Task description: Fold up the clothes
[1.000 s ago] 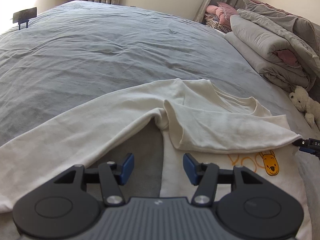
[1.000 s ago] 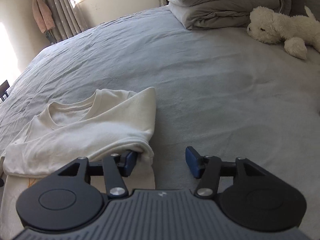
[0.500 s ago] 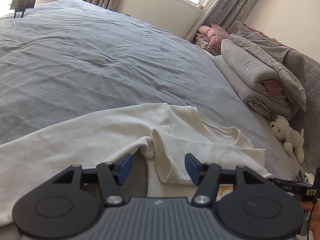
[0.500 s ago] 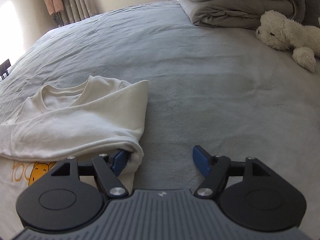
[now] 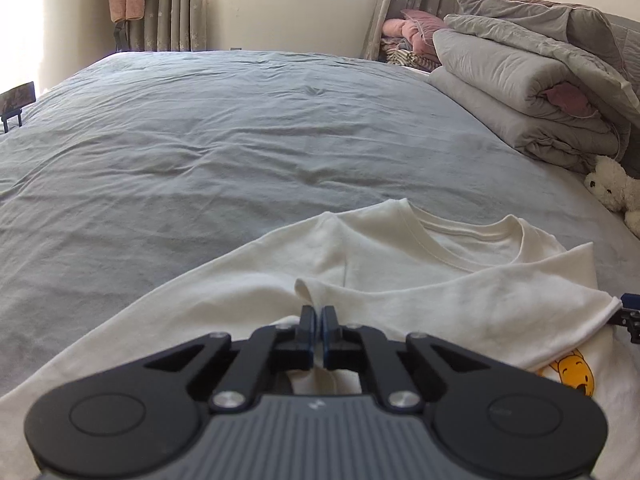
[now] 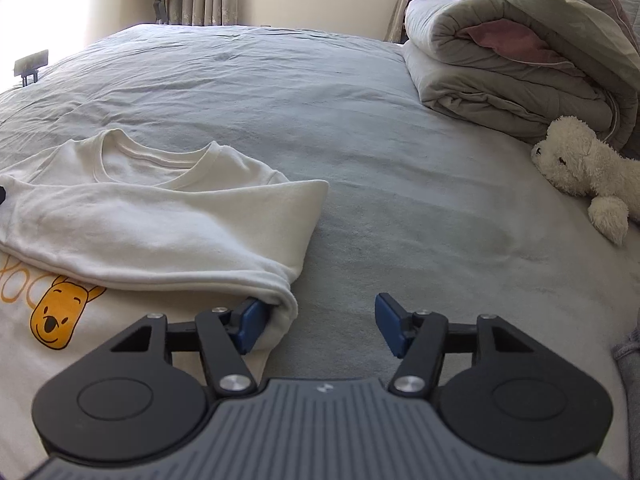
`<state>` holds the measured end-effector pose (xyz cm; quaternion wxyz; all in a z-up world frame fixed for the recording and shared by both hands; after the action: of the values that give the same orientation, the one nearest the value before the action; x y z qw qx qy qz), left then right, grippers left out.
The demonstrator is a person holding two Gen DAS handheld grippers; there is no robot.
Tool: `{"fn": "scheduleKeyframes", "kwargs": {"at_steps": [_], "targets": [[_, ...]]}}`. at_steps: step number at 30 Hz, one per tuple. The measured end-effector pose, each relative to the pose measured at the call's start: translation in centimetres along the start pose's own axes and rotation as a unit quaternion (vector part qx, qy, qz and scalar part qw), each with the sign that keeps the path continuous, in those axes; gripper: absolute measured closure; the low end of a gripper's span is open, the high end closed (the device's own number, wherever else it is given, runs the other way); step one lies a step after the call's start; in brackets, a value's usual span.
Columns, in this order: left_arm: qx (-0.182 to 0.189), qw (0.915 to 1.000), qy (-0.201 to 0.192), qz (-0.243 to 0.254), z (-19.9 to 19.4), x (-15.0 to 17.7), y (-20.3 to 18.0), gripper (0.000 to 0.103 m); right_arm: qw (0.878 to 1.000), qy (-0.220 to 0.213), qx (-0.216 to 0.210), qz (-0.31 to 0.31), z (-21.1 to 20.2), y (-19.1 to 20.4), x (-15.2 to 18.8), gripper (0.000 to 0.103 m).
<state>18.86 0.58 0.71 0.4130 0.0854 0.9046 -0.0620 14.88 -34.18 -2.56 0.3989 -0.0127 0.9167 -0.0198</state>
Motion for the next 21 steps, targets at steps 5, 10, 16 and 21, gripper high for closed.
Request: {"fn": "scheduleKeyframes", "kwargs": {"at_steps": [5,10,16,21], "targets": [[-0.003,0.9986,-0.048,0.023,-1.2,-3.0,-0.2,0.100,1.000,-0.003,0.011,-0.007,-0.1,0.8,0.0,0.040],[0.001,0.9956,-0.090,0.025,-1.1,-6.0,0.6,0.100,0.996,-0.055,0.045,0.058,-1.2,0.5,-0.9,0.034],[-0.040,0.9975,-0.044,0.037,2.6,-4.0,3.8,0.100,0.996,0.001,0.010,-0.092,-0.2,4.9,0.5,0.032],[-0.005,0.9995,-0.031,0.000,4.6,-2.3,5.8,0.100,0.994,0.007,-0.085,-0.061,-2.1,3.2,-1.3,0.025]]}}
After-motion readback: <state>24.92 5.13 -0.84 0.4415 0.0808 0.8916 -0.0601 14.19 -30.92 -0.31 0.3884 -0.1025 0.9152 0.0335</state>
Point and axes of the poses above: each gripper's, at about its wrist camera, not at the fingertips, and z roughly the way its jaws point, y to its left, x to its underside, the point moved 7 cm from there along z, roughly the way its jaws point, and after that the axes turned 4 degrees about z, right-handed, at the moved point
